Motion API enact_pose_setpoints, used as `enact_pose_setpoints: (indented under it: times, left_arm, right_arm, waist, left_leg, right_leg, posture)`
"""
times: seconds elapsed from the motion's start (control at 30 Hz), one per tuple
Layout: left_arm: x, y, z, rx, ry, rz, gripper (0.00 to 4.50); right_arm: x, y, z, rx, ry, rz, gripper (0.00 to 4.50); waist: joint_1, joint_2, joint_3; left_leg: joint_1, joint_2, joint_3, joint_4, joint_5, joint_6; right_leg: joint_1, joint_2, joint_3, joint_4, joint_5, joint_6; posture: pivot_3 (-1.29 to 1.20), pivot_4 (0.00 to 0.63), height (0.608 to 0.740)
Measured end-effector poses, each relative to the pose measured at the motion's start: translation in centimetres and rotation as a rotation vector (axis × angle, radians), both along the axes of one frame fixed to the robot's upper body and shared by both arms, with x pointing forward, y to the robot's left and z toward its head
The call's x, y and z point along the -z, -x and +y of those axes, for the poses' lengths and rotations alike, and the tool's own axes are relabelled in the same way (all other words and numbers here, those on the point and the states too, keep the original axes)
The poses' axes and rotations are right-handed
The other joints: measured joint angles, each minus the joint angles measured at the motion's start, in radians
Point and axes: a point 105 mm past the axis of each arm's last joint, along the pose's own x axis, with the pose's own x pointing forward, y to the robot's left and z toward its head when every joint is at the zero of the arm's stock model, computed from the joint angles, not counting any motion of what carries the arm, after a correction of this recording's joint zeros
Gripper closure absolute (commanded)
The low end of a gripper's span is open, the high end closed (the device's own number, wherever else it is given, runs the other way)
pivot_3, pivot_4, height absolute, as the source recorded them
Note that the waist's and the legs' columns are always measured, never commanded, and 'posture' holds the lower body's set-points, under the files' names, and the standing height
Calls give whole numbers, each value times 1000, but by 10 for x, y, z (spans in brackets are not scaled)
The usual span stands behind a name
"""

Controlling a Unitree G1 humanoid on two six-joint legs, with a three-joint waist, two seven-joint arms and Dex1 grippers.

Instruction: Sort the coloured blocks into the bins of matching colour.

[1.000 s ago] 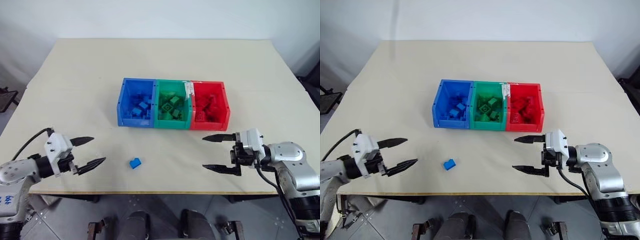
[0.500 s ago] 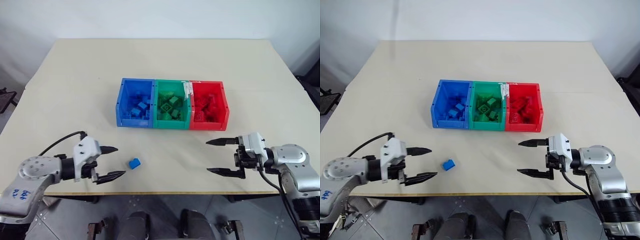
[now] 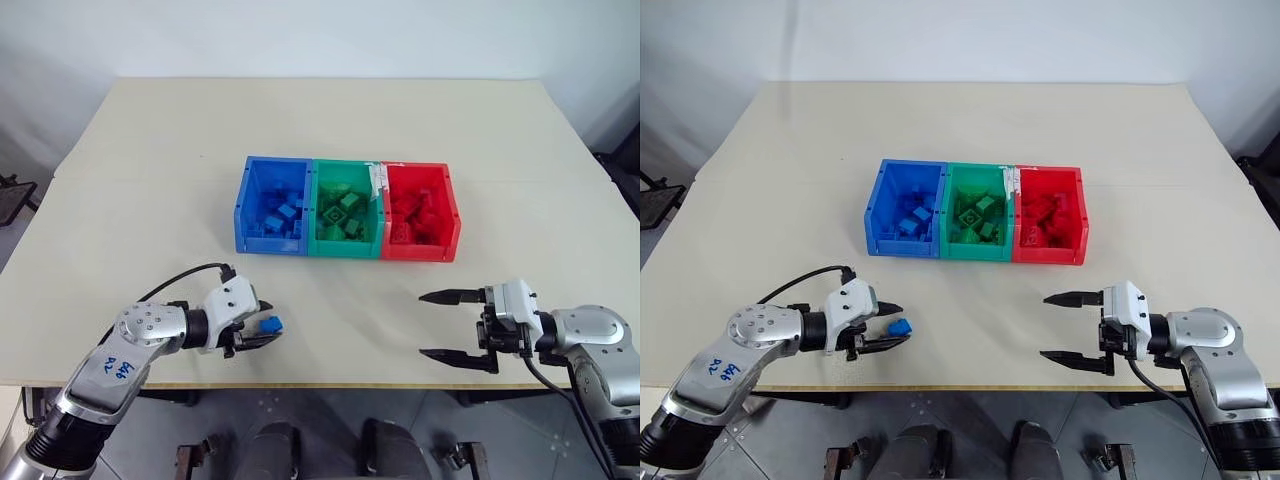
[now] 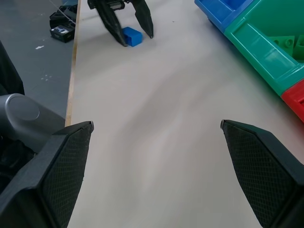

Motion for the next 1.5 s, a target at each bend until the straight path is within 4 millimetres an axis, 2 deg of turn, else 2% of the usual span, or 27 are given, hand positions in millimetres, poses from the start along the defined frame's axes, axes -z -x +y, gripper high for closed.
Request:
enact_pose_setpoints:
  times: [0.07, 0.1, 0.23, 0.3, 0.37, 0.43, 0.53, 0.6, 0.7, 0.87, 1.1, 1.23, 1.37, 1.5]
  left_arm:
    - [0, 0, -1, 5, 6, -7, 3414]
    - [1, -1, -1, 6, 10, -10, 3565]
    - [3, -1, 2, 8, 73, -22, 3564]
    - [3, -4, 6, -16, 161, -18, 3564]
    - [-9, -8, 7, -28, 266, -43, 3564]
    - [-35, -16, 6, -14, 357, -126, 3564]
    - [-73, -39, 7, -47, 406, -309, 3564]
    - [-94, -65, 11, -123, 419, -410, 3564]
    - [-102, -90, 10, -181, 448, -433, 3564]
    - [-95, -115, -1, -215, 463, -406, 3564]
    - [-84, -119, 2, -219, 456, -357, 1287]
    - [-85, -104, 10, -151, 407, -391, 29]
    - [-76, -73, 37, -96, 351, -397, 29]
    - [-56, -39, 70, -113, 291, -349, 29]
  right_arm:
    - [1, 0, -1, 5, -1, 5, 0]
    - [1, 1, -1, 8, -1, 6, 0]
    - [-3, -3, 2, 42, -18, -4, 0]
    - [-14, -8, 7, 100, -109, -35, 0]
    - [-22, -11, 11, 144, -171, -55, 0]
    - [-28, -14, 12, 181, -208, -78, 0]
    - [-30, -17, 14, 233, -254, -97, 0]
    - [-28, -19, 15, 270, -284, -114, 0]
    - [-31, -23, 15, 308, -309, -152, 0]
    - [-40, -31, 16, 347, -330, -223, 0]
    - [-42, -34, 16, 355, -313, -261, 0]
    - [-41, -34, 17, 343, -299, -268, 0]
    - [-32, -32, 11, 327, -247, -243, 0]
    - [-23, -31, -1, 290, -171, -203, 0]
  waist:
    - [0, 0, 0]
    - [0, 0, 0]
    - [0, 1, -1]
    - [-1, 1, -1]
    - [-1, 1, 0]
    - [4, 1, 0]
    - [7, 0, -1]
    - [6, 0, -1]
    - [1, 0, -1]
    - [-4, 0, -1]
    - [-3, 0, 0]
    - [-4, 0, 0]
    - [-14, 0, 0]
    - [-22, 0, 0]
  left_leg:
    - [0, 0, 0, 0, 0, 0]
    - [0, 0, 0, 0, 0, 0]
    - [0, 0, 0, 0, 0, 0]
    - [0, 1, 0, 0, 0, 0]
    - [0, 0, 0, 0, 0, 0]
    - [-1, 0, -2, 1, 0, 0]
    - [-1, -1, -2, 2, 0, 0]
    - [-1, -2, 0, 2, 0, 0]
    - [-1, -5, 0, 1, 0, 0]
    - [-1, -6, 0, 1, 0, 0]
    - [-1, -5, 1, 1, 0, 0]
    - [-1, -3, 0, 0, 0, 0]
    - [-1, 0, 1, 0, 0, 0]
    - [-1, 1, 1, 0, 0, 0]
  right_leg:
    - [0, 0, 0, 0, 0, 0]
    - [0, 0, 0, 0, 0, 0]
    - [0, 0, 0, 0, 0, 0]
    - [0, 0, 0, 0, 0, 0]
    - [0, 0, 0, 1, 0, 0]
    - [0, 0, -1, 1, 0, 0]
    - [0, 0, -1, 1, 0, 0]
    - [0, 0, -1, 1, 0, 0]
    - [0, 1, -1, 1, 0, 1]
    - [-1, 1, -1, 1, 0, 1]
    - [-1, 1, -1, 1, 0, 1]
    - [-1, 1, -1, 1, 0, 1]
    - [-1, 1, -1, 1, 0, 0]
    - [-1, 1, -1, 0, 0, 0]
  posture:
    - [0, 150, 740]
    - [0, 150, 740]
    - [0, 150, 740]
    - [0, 150, 740]
    - [0, 150, 740]
    - [0, 150, 740]
    - [0, 150, 740]
    - [0, 150, 740]
    - [0, 150, 740]
    - [0, 150, 740]
    - [0, 150, 740]
    - [0, 150, 740]
    - [0, 150, 740]
    - [0, 150, 740]
